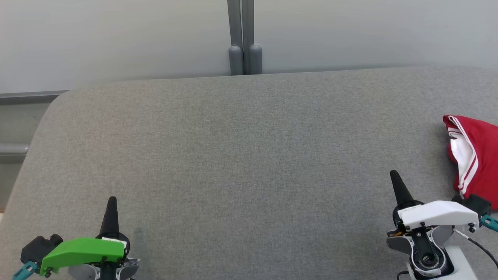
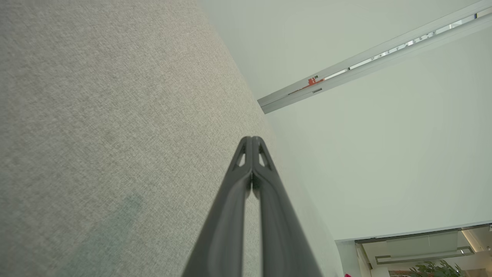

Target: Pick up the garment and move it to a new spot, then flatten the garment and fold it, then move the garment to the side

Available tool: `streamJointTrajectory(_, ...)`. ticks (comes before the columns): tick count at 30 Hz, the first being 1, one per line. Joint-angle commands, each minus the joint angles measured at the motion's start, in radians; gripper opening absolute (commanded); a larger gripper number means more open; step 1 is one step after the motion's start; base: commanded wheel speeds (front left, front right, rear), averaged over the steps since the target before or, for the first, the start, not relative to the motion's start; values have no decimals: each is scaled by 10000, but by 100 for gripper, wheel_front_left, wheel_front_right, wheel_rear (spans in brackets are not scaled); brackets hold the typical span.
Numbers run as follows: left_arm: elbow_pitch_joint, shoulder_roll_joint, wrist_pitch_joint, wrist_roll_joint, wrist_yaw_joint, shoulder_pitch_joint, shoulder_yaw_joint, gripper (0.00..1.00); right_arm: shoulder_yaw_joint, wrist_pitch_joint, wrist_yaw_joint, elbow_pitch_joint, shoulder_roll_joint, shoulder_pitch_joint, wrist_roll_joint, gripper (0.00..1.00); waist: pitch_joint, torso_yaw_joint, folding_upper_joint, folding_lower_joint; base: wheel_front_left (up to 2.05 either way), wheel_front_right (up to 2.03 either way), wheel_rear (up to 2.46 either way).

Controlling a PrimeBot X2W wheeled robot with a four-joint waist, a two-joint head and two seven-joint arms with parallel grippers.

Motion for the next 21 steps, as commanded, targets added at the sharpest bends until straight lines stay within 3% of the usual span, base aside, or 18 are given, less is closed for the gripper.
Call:
streamJointTrajectory(1,-125,72,62,-293,-67,-275,65,0,-53,74,7,-169,-52,30,263,0,-2,-4,0,0,0,0,0)
streamJointTrajectory(21,-339,85,547,-2093,-225,-344,249,0,-297,556,7,-567,-60,264,2067,0,-33,-65,0,0,0,0,0)
